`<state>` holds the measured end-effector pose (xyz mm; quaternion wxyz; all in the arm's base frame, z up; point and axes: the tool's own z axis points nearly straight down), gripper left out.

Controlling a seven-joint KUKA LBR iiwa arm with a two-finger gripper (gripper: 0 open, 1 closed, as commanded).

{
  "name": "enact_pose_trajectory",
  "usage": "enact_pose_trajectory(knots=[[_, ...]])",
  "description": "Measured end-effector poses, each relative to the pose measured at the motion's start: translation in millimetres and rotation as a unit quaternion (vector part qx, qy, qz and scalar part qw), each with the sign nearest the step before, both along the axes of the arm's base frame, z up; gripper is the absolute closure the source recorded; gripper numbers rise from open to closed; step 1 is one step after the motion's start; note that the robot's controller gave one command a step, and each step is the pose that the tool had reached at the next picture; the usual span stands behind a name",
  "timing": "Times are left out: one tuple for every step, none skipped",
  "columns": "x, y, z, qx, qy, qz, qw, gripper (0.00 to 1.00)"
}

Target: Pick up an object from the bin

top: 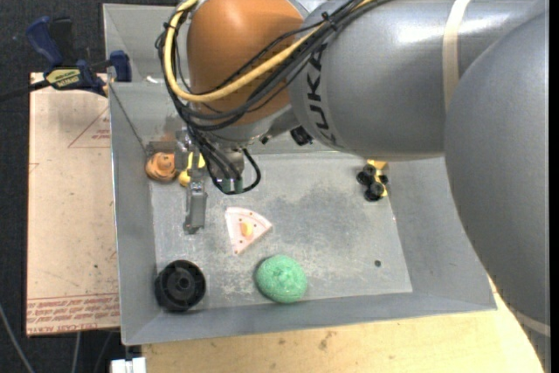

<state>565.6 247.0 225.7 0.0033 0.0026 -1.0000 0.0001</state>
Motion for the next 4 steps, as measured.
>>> enact_pose_trajectory(knots=[[0.2, -0.8, 2.8, 0.0, -0.0013, -0.001, 1.0, 0.0], [-13.7, -4.2, -40.6, 0.001, -0.0058, 0.032, 0.9995, 0.0], [-24.4, -54.0, -78.5, 0.002, -0.0035, 0.105, 0.9945, 0.0], [-63.9, -56.8, -132.7, -0.001, -0.0057, 0.177, 0.9842, 0.0]])
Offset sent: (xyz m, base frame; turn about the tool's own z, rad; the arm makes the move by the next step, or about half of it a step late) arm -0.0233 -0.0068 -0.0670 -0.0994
